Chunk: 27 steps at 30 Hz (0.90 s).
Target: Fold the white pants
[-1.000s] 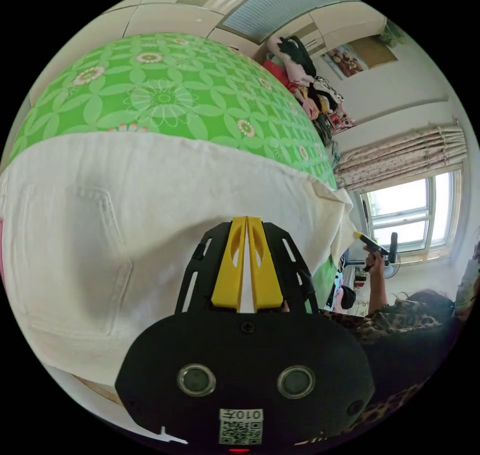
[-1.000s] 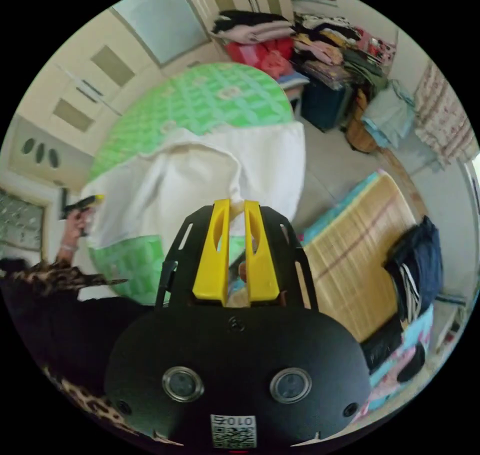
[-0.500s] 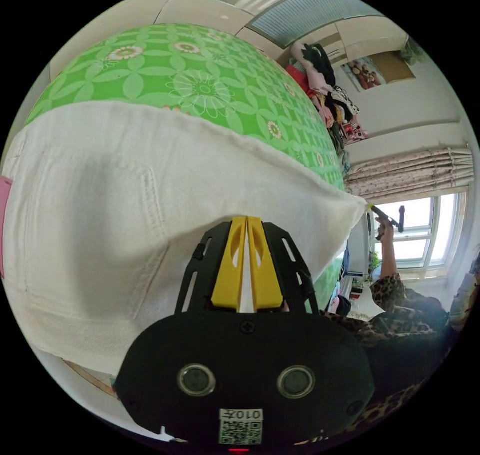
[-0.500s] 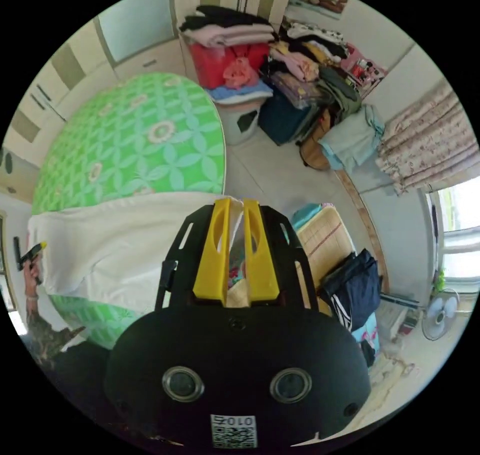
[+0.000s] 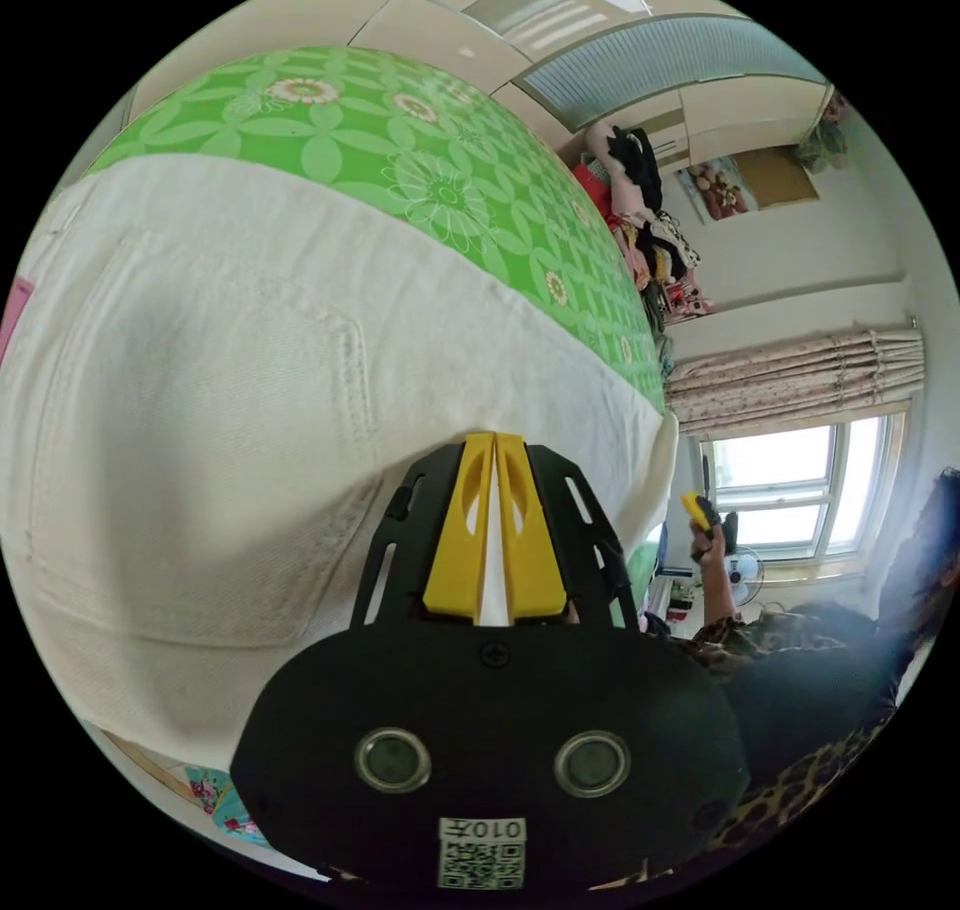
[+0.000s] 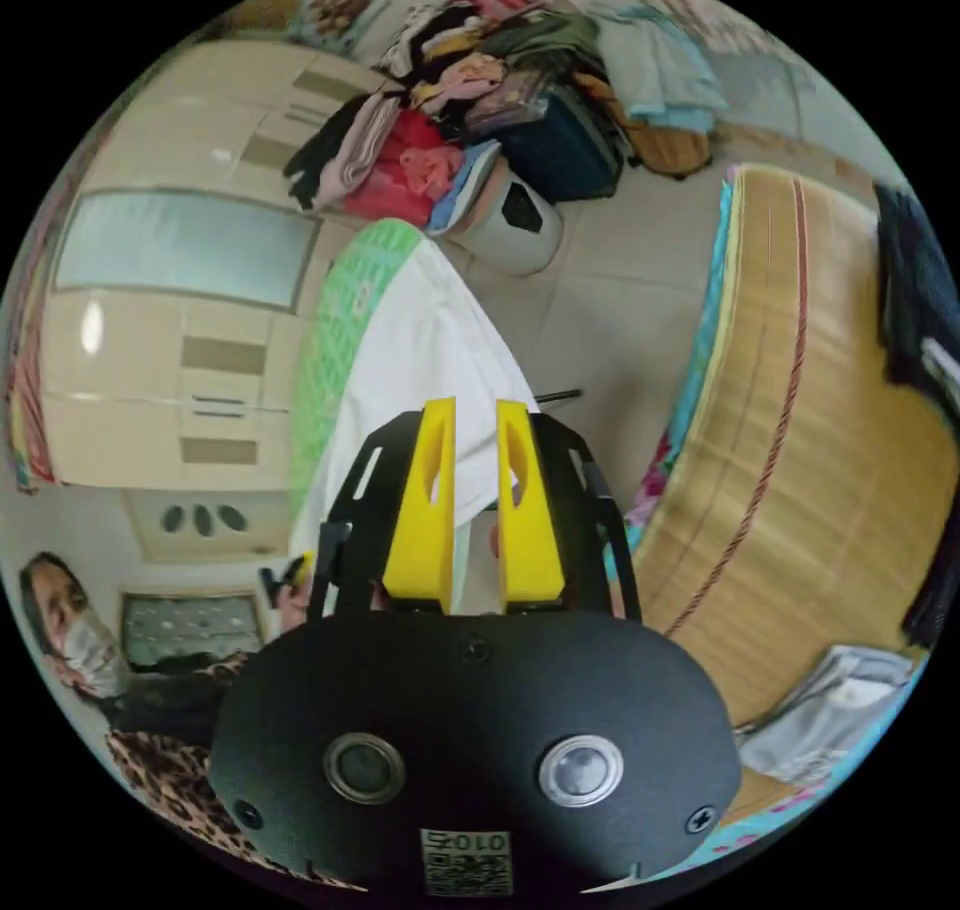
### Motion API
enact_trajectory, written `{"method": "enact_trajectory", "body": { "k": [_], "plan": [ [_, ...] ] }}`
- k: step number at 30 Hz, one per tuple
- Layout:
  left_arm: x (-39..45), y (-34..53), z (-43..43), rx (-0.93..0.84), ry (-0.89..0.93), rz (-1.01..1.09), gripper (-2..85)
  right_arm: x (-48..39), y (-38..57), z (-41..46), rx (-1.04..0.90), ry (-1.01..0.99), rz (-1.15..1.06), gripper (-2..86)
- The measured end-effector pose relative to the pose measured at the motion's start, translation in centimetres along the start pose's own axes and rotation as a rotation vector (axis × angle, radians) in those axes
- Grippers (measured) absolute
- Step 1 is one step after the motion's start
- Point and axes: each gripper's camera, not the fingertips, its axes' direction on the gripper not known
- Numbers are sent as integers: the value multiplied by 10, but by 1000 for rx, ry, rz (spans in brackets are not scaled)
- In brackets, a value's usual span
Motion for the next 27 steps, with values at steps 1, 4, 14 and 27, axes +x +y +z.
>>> {"method": "enact_trajectory", "body": {
  "k": [1, 4, 14, 27],
  "plan": [
    [-1, 1, 0, 3, 1, -2, -2, 14, 4, 2, -3, -56, 20, 104],
    [-1, 2, -1, 5, -11, -7, -2, 66, 10, 24, -69, -205, 108, 121],
    [-9, 5, -4, -3, 5, -5, -2, 75, -1, -1, 39, -276, 58, 29],
    [-28, 21, -15, 0, 80, -40, -2, 180, 24, -6, -113, -76, 299, 73]
  ]
}}
